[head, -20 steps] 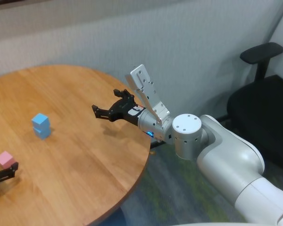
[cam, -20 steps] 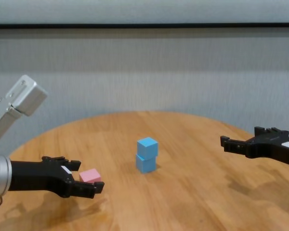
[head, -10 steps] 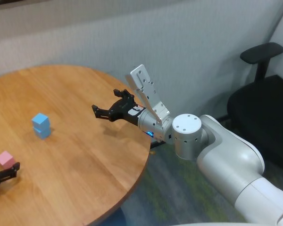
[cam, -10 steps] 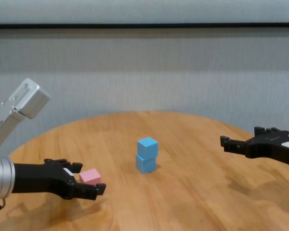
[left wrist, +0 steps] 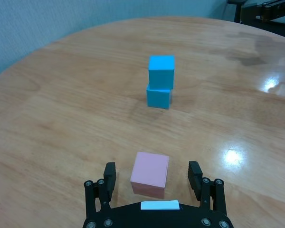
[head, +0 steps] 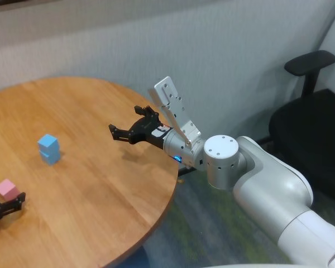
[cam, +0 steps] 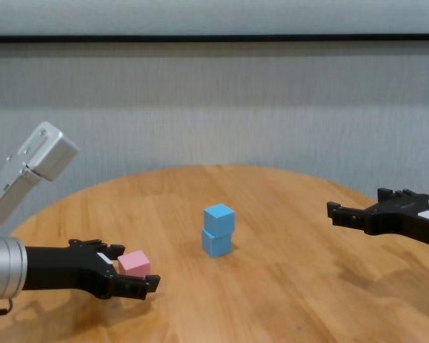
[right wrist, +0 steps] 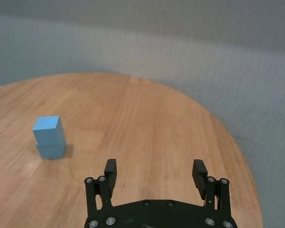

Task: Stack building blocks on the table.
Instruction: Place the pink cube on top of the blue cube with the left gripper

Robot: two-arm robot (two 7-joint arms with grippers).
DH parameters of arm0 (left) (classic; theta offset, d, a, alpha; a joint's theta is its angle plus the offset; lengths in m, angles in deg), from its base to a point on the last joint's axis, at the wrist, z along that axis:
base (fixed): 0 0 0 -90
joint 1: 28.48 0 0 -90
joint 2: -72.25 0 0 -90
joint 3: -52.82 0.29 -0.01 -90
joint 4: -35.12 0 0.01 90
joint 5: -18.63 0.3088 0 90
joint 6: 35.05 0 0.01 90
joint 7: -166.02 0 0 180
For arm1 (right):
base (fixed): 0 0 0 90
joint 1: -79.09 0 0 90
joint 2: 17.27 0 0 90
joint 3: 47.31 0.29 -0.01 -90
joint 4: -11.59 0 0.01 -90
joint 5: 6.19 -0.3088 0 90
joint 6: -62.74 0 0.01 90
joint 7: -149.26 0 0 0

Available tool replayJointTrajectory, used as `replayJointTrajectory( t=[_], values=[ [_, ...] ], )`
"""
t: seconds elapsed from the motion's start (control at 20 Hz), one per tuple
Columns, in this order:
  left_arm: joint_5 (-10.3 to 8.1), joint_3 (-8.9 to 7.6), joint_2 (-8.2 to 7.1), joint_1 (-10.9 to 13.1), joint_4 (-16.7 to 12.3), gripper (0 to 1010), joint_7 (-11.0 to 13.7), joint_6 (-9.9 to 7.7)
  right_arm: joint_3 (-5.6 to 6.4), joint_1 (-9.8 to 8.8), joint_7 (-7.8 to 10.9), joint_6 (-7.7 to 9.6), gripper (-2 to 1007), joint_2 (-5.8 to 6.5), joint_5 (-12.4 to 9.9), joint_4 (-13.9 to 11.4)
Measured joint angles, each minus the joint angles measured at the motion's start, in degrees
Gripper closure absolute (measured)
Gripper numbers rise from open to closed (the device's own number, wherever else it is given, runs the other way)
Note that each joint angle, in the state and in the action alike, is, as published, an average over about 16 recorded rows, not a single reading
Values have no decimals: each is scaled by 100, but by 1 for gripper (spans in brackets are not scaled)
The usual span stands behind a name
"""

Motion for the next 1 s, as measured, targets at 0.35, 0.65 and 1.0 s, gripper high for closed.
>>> replayJointTrajectory(
  t=[0.35,0.65,1.0],
  values=[
    [19,2,38,-26,88,63,6,33,0,0,0,0,4,0,0,0],
    [39,-1,60,-44,146,192,5,60,0,0,0,0,4,0,0,0],
    [64,-13,75,-59,190,417,-7,95,0,0,0,0,4,0,0,0]
  ],
)
